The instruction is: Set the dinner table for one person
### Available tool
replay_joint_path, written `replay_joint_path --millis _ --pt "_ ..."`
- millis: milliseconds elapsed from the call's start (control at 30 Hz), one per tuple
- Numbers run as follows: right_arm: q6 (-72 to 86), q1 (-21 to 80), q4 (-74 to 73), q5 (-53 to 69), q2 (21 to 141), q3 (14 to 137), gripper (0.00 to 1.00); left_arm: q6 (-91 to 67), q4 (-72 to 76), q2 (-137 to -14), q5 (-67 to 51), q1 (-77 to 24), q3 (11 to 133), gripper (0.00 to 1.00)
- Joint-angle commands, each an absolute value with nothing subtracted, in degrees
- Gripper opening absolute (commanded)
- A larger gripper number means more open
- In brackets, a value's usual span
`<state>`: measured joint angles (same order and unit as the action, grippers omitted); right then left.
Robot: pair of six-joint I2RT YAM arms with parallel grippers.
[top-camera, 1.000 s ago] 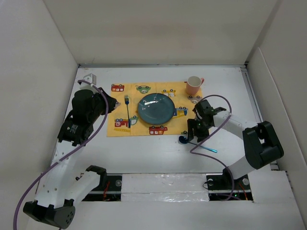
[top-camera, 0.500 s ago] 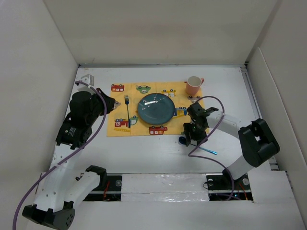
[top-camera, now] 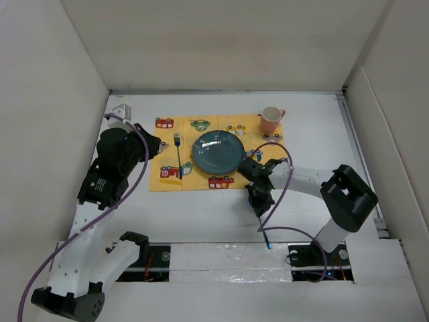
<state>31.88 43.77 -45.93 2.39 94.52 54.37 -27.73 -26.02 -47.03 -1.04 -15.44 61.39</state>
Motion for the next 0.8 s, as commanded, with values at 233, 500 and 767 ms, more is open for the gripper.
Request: replay_joint_path --millis 233,500,767 --pt "41.3 54.3 -39.6 -1.6 98.2 53.1 0.32 -27.2 -24.3 -47.1 -1.4 -15.7 60.6 0.05" --pt "44.3 56.2 -39.5 -9.8 94.1 52.6 0.0 -26.5 -24.5 -48.3 -2.1 -15.7 60.5 0.05" --pt "34.2 45.9 -45.7 -11.4 84.6 64.8 0.0 -26.4 -22.5 -49.8 -2.6 -15.7 58.4 0.05"
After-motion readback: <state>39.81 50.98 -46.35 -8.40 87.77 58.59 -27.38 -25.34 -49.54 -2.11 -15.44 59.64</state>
